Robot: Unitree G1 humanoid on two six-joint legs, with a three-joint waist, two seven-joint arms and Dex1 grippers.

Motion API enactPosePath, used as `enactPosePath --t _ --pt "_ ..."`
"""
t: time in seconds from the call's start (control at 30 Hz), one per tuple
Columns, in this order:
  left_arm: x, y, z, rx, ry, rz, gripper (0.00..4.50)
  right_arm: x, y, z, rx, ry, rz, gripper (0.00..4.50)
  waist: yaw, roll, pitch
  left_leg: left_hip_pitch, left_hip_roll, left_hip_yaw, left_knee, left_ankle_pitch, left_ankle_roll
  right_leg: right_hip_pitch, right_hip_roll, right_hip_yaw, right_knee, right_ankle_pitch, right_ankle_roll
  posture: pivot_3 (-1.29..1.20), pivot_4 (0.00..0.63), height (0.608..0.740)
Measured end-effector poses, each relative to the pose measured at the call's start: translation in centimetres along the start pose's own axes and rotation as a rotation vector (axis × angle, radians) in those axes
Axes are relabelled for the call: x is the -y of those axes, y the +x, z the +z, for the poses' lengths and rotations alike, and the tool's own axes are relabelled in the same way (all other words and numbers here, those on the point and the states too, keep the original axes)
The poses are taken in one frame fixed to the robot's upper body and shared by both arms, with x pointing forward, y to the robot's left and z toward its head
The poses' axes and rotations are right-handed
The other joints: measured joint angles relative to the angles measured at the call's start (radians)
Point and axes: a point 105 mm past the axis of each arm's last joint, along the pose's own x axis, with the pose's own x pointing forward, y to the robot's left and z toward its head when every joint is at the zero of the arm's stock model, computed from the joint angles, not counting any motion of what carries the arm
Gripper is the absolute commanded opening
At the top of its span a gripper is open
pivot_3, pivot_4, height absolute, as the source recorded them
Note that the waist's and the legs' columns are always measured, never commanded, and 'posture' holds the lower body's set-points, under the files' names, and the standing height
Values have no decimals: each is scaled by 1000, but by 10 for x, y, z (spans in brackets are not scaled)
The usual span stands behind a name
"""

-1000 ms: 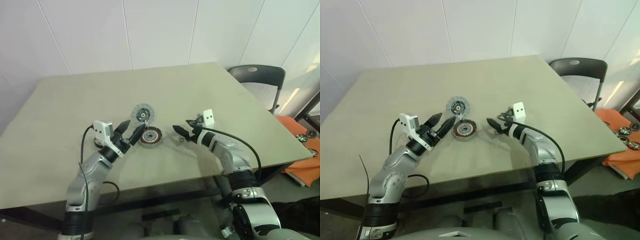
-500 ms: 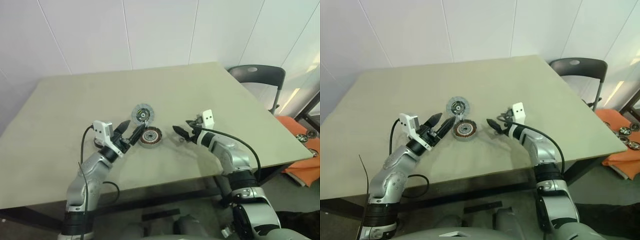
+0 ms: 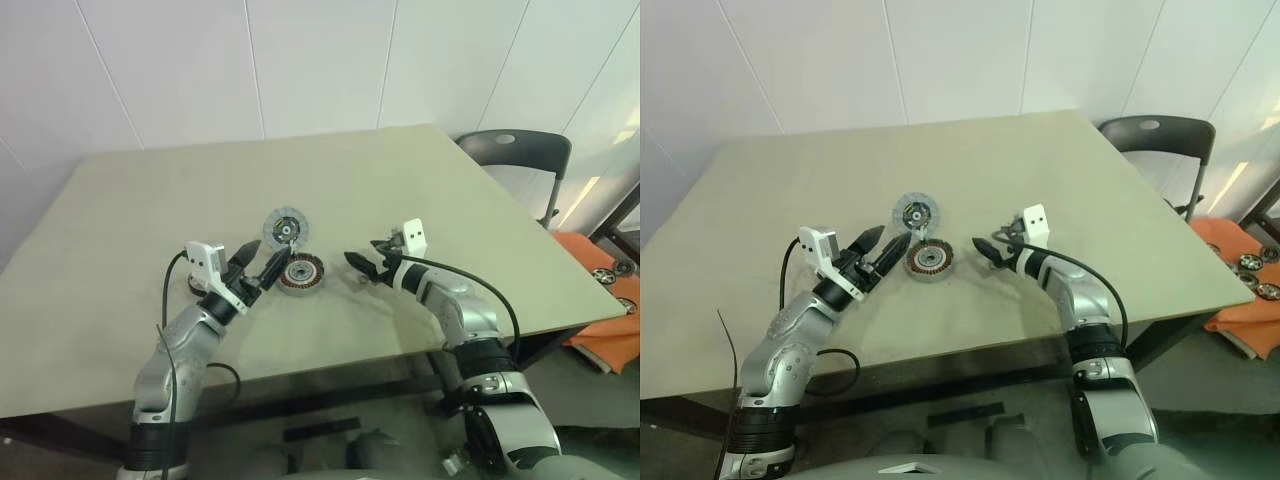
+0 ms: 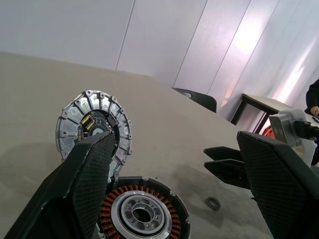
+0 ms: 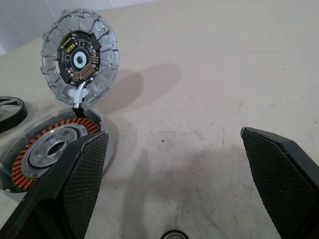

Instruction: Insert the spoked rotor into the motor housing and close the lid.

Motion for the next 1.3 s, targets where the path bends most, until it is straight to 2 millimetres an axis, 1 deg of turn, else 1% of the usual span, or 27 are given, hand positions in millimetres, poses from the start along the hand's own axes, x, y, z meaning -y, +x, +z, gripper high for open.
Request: enactPosePath --t 1.3 --pt "-1 0 -1 -2 -3 4 4184 1 0 -1 -9 -13 -6 4439 0 0 0 0 0 0 0 0 0 0 0 0 0 0 0 0 0 740"
